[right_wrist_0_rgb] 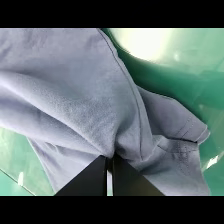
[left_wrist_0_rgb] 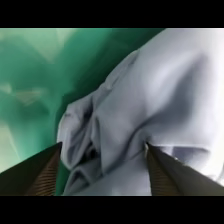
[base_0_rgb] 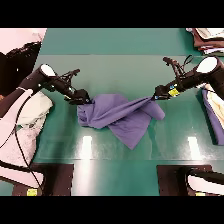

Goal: Fold the shirts.

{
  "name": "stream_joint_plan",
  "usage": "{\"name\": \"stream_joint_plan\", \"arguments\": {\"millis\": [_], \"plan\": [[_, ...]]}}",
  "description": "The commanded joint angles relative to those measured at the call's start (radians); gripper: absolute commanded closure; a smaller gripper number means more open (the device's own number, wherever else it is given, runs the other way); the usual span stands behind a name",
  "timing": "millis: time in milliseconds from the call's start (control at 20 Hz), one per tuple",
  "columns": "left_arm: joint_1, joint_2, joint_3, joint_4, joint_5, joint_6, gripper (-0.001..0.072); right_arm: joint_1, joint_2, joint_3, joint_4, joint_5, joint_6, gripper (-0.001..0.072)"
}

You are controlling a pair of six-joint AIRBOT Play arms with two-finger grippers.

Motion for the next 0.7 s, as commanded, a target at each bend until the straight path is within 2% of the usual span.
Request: {"name": "stream_joint_plan", "arguments": {"millis": [0, 50, 100, 300, 500, 650], "plan": [[-0.012, -0.029, -0.001, -0.025, 0.051, 0.005, 0.0338, 0.001, 0.0, 0.001, 0.0, 0.001, 0.0, 0.0696], [-0.012, -0.029, 0.0, -0.026, 0.056, 0.002, 0.0615, 0.001, 0.0, 0.001, 0.0, 0.001, 0.0, 0.0696], [-0.012, -0.027, 0.002, -0.026, 0.055, 0.001, 0.0672, 0.001, 0.0, 0.001, 0.0, 0.001, 0.0, 0.0696], [-0.011, 0.038, 0.072, -0.003, 0.062, 0.0, 0.0681, -0.018, 0.038, 0.002, -0.002, 0.0, 0.0, 0.0696], [-0.011, 0.223, 0.22, 0.105, 0.085, -0.001, 0.0681, -0.103, 0.167, 0.005, -0.002, -0.019, 0.0, 0.0696], [-0.012, 0.373, 0.314, 0.12, 0.093, 0.0, 0.0681, -0.185, 0.273, 0.065, -0.002, -0.016, -0.014, 0.0696]]}}
